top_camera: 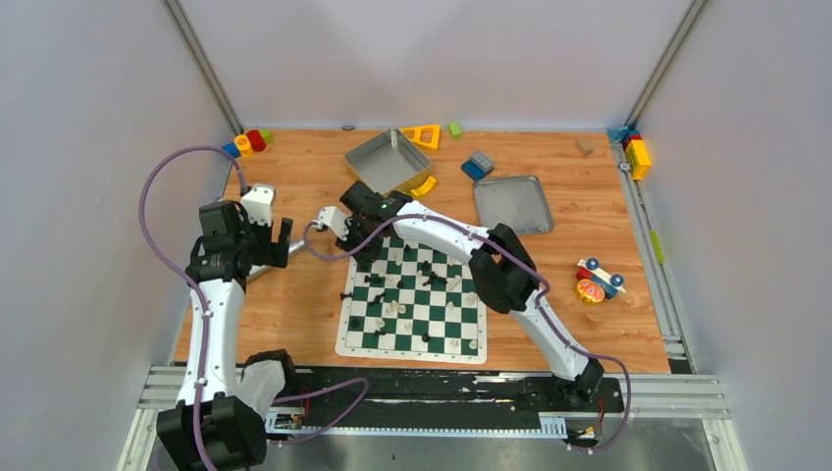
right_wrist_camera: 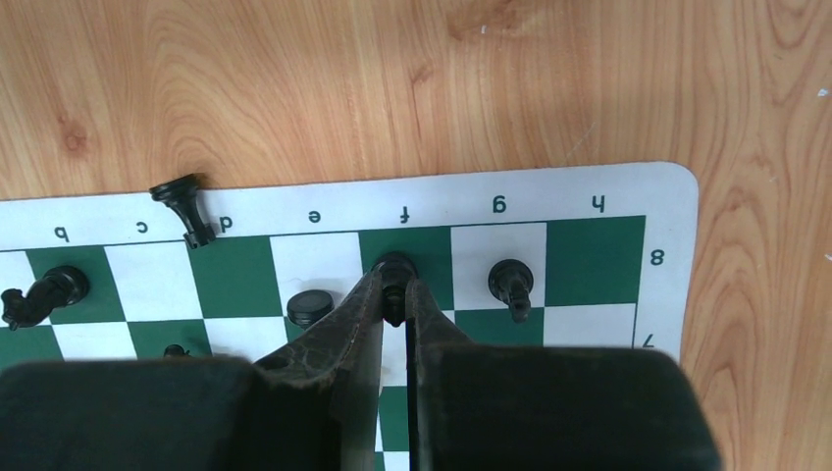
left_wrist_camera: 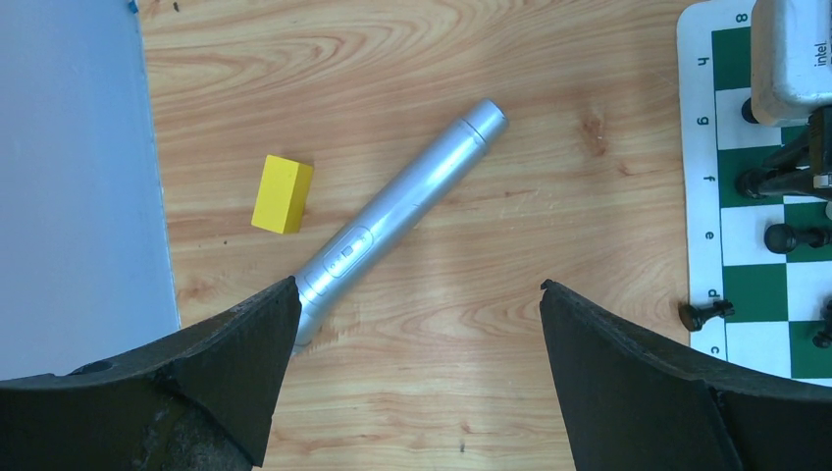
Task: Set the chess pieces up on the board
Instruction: Place the chess piece on the chessboard.
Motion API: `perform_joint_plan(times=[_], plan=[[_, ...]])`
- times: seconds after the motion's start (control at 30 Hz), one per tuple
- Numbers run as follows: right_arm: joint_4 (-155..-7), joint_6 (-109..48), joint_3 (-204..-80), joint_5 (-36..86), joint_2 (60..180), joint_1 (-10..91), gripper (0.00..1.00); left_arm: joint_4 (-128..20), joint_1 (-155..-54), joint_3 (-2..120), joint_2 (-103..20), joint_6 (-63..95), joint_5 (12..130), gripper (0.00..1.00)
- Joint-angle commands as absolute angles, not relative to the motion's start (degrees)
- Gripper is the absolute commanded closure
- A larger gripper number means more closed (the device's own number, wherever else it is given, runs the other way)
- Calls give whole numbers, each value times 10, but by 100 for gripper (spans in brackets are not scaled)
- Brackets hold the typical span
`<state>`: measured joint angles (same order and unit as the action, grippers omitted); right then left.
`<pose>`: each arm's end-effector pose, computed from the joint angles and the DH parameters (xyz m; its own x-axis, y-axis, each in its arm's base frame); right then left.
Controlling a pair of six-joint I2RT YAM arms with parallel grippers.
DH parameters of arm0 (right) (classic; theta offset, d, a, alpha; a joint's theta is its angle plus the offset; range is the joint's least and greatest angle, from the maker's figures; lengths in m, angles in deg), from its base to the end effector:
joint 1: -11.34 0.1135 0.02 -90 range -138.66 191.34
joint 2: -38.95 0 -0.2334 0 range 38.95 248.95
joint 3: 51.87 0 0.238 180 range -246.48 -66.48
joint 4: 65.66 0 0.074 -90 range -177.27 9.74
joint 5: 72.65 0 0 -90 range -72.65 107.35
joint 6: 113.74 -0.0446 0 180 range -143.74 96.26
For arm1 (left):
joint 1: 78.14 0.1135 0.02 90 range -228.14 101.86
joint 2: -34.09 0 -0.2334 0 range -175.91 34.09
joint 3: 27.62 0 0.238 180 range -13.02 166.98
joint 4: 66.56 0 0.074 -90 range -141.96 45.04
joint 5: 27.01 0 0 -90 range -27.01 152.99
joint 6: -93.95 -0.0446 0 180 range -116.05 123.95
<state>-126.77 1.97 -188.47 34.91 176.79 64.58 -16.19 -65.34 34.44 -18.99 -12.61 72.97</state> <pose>0.2795 0.3966 0.1618 -0.1099 -0.8383 -0.5341 -0.9937 0.1052 0.0395 0.2000 0.0375 0.2593 -0.6441 0.1415 -0.7518 0.0961 0.9899 0.1040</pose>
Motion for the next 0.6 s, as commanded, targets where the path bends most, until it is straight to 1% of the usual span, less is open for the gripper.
perform_joint_plan(times=[0.0, 0.13, 0.23, 0.3, 0.37, 0.5, 0.57], plan=[[-1259, 33, -1904, 335, 1768, 649, 99, -179, -649, 351, -185, -121, 736, 1], [-1259, 35, -1901, 333, 1766, 650, 98, -180, -649, 351, -185, -121, 737, 1], [-1260, 35, -1896, 334, 1767, 654, 95, -180, -648, 350, -186, -122, 738, 1], [-1259, 35, -1892, 334, 1766, 655, 88, -179, -649, 350, -187, -123, 739, 1], [-1259, 34, -1892, 336, 1763, 656, 79, -179, -649, 350, -187, -123, 740, 1], [-1260, 32, -1891, 338, 1748, 656, 59, -179, -649, 349, -188, -124, 742, 1], [-1259, 28, -1890, 336, 1735, 656, 54, -179, -649, 349, -189, -124, 743, 1]])
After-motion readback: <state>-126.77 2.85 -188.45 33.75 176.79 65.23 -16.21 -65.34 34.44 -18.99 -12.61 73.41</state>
